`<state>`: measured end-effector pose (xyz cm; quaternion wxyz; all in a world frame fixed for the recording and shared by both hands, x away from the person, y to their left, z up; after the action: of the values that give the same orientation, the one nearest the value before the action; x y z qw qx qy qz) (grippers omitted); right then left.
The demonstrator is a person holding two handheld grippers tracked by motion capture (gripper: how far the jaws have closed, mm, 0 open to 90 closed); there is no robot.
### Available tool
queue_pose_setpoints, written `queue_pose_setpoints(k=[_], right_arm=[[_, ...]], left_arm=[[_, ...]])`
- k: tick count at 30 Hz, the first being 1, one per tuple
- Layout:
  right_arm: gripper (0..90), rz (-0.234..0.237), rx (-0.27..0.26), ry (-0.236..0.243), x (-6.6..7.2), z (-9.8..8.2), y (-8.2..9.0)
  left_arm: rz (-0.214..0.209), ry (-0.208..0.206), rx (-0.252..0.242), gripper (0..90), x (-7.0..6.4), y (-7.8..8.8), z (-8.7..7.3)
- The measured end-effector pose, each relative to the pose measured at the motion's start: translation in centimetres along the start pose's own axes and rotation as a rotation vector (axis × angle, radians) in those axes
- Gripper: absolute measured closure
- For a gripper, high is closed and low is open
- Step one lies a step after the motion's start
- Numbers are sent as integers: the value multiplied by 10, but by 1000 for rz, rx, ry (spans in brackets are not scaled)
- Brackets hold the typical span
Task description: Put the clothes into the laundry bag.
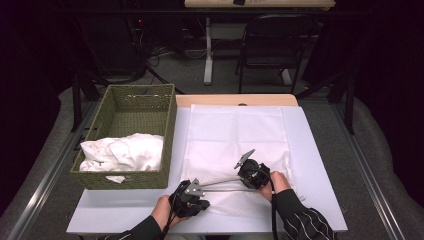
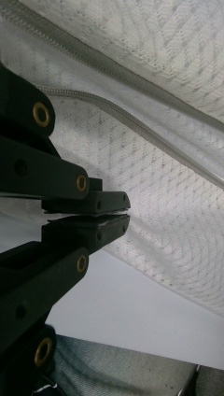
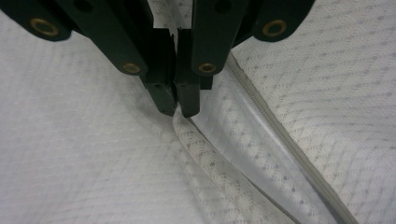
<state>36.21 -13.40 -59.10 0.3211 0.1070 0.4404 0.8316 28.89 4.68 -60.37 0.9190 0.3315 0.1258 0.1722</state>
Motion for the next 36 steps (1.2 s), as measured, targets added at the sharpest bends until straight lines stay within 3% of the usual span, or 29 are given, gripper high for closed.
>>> queue_pose_setpoints(k=[9, 18, 32, 36], right_arm=[[885, -41, -81, -16, -12, 13, 18], [886, -76, -177, -39, -17, 30, 39], [886, -75, -285, -63, -21, 48, 62], [887, -68, -282, -71, -20, 48, 61]], left_arm=[[-20, -4, 21, 895, -2, 2, 1], [-6, 7, 19, 888, -1, 1, 1], [-2, 18, 21, 891, 1, 0, 2], [-1, 13, 24, 859, 0, 0, 3]])
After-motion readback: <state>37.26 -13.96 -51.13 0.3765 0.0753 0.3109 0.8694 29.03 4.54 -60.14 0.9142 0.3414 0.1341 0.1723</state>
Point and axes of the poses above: each handheld gripper's, and its own axes: y roughly backward along the jaws, z roughly out of its top, x roughly to its left, the point moved 7 cm from there along -y, roughly forward along the jaws, and after that the axes turned 12 degrees about -x, right-handed, at the moved point
